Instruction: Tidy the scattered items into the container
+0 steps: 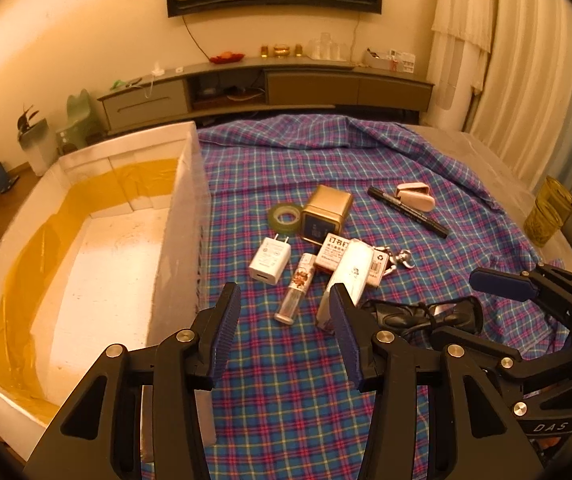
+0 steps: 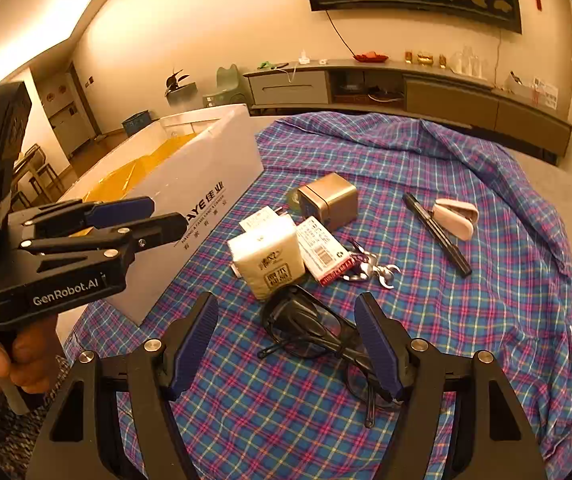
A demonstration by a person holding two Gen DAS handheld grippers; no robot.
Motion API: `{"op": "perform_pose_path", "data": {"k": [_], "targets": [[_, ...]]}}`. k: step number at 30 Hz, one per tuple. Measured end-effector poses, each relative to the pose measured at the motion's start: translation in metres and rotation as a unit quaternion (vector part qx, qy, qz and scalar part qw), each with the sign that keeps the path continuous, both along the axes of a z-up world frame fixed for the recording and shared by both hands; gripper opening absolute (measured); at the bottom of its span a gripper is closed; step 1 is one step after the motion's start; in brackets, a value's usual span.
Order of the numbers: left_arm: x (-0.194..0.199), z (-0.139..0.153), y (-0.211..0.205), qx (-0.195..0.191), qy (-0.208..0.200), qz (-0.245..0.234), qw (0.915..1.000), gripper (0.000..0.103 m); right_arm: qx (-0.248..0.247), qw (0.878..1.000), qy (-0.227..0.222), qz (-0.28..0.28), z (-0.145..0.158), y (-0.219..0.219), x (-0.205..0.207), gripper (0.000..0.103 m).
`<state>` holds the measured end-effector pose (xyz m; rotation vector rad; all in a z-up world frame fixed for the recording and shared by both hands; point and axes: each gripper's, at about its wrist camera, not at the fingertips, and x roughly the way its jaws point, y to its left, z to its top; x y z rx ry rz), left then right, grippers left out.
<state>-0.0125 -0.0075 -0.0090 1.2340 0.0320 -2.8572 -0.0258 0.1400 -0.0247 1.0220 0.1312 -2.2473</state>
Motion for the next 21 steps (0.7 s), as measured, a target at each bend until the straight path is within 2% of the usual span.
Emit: {"op": "perform_pose_path", "data": {"k": [5,11,13,18,21], "targets": [[-0.01,-0.008,0.009,0.009,-0.007,-0.015,0.9998,0.049,0.007,1.0,-0.014,-0.007,-0.008,0.007,-0.007,0.074],[-0.026,-0.026,0.022,0.001,-0.024,-0.028,0.9993,0.051,0.015,0.999,-0.037,-0.036,-0.019,0.022,-0.026,0.074],[-0.034,-0.034,0.028,-0.003,-0.036,-0.03,0.9989,0.051,0.019,0.998,-0.046,-0.04,-0.024,0.026,-0.032,0.078],[-0.051,-0.048,0.037,-0.01,-0.049,-0.032,0.9982,0.051,0.049,0.997,-0.059,-0.032,-0.041,0.024,-0.043,0.078],[-0.057,-0.053,0.037,0.011,-0.055,-0.036,0.9978,0.047,0.051,0.996,-0.075,-0.001,-0.048,0.02,-0.044,0.078]]}}
